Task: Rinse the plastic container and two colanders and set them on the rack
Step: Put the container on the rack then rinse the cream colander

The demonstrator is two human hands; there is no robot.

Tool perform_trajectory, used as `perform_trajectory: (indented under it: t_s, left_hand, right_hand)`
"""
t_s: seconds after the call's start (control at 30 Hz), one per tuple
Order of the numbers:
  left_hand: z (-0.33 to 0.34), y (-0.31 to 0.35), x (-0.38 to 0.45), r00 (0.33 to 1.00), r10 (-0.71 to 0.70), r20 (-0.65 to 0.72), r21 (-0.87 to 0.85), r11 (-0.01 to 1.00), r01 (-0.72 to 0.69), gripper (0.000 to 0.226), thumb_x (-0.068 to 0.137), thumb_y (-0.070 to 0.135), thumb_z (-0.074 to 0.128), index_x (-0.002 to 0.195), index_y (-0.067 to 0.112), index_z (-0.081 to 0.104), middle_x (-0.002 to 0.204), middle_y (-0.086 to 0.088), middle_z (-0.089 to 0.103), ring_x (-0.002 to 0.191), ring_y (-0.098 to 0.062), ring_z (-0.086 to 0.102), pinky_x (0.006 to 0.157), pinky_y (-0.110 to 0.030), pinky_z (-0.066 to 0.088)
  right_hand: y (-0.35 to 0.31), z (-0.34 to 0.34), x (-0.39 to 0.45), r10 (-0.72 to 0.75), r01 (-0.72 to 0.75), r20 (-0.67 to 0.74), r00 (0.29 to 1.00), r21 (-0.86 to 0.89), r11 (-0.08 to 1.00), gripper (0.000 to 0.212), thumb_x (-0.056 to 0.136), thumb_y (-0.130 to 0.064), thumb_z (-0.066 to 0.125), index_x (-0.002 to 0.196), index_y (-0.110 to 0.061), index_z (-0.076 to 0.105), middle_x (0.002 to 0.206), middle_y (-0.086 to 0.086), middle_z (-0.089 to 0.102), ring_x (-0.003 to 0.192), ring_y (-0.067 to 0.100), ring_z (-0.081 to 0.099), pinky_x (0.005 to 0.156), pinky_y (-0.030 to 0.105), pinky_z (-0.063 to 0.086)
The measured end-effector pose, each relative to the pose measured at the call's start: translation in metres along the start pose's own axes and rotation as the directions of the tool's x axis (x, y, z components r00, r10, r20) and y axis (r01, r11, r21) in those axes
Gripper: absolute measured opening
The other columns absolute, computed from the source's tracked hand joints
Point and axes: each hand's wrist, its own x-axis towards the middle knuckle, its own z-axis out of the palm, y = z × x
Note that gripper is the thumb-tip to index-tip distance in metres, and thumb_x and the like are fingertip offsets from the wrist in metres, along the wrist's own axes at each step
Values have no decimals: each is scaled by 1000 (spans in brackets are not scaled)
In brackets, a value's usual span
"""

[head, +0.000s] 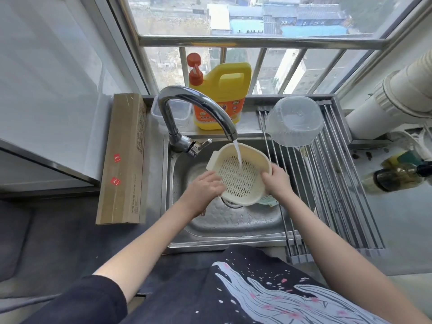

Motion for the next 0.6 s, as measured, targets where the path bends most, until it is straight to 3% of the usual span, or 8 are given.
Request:
perform_trajectory:
  t_s: [0.03, 0.1, 0.2, 0.3, 0.37, 0.43, 0.5, 0.6]
  left_hand:
    - [-2, 2, -1, 986, -70, -150, -84, 995, 58, 51, 54, -9, 81, 98, 15, 74, 100, 0, 74, 103, -19, 67, 94, -36, 49]
    - [-13, 8, -1, 916, -333, -224, -319, 913, 255, 63, 71, -19, 59, 126, 13, 60, 126, -4, 64, 123, -22, 54, 95, -40, 50]
    - [-16, 2, 2, 693, -709, 128, -651, 467, 598, 61, 87, 8, 54, 144, 18, 36, 139, -1, 52, 125, -20, 50, 98, -38, 46]
    - [-25, -4, 8, 515, -699, 497, -698, 32, 716, 73, 84, 33, 65, 146, 17, 31, 138, -3, 48, 114, -27, 58, 79, -42, 58]
    - [-31, -6, 9, 482, -602, 637, -656, -93, 749, 55, 85, 32, 66, 133, 13, 47, 123, -7, 57, 96, -27, 66, 69, -43, 60]
    - [-31, -6, 4, 454, -452, 768, -546, -90, 833, 39, 89, 23, 61, 124, 9, 50, 114, -16, 61, 85, -33, 70, 65, -44, 60]
    - [-27, -2, -6, 441, -416, 795, -466, 46, 884, 32, 92, 14, 47, 123, 9, 44, 107, -23, 61, 75, -37, 72, 58, -41, 59]
    - [-14, 0, -25, 623, -540, 566, -432, 448, 782, 45, 90, 11, 36, 132, 25, 36, 109, -21, 61, 75, -32, 70, 67, -42, 58]
  right_hand:
    - [0, 3, -2, 13, -12, -68, 998, 13, 1000, 30, 88, -14, 45, 114, -11, 60, 103, 10, 65, 96, 30, 61, 84, 43, 52]
    - [-2, 9, -7, 41, -40, -120, 992, 11, 999, 30, 92, -15, 44, 118, -7, 57, 109, 14, 64, 101, 33, 60, 82, 36, 47]
    - [-2, 15, -14, -6, 2, -75, 997, -45, 999, 28, 98, -18, 41, 118, -3, 55, 110, 17, 62, 103, 33, 59, 79, 33, 41]
    - [-2, 12, -21, -113, 113, -35, 993, -22, 993, 27, 101, -26, 40, 120, -10, 53, 106, 11, 64, 94, 27, 59, 76, 31, 41]
    - [3, 13, -30, -176, 173, 57, 983, 57, 983, 29, 101, -31, 41, 127, -21, 49, 104, 1, 63, 88, 20, 59, 76, 38, 51]
    - [14, 15, -40, -236, 224, 138, 962, 99, 970, 30, 100, -36, 41, 130, -34, 42, 104, -3, 63, 76, 16, 60, 68, 38, 56]
    - [25, 15, -48, -209, 175, 251, 945, 154, 973, 35, 99, -31, 46, 130, -43, 35, 105, 2, 64, 69, 16, 63, 58, 31, 54]
    - [38, 9, -58, -52, -154, 493, 868, 368, 917, 48, 95, -6, 47, 133, -34, 40, 115, 14, 63, 88, 26, 68, 72, 34, 56]
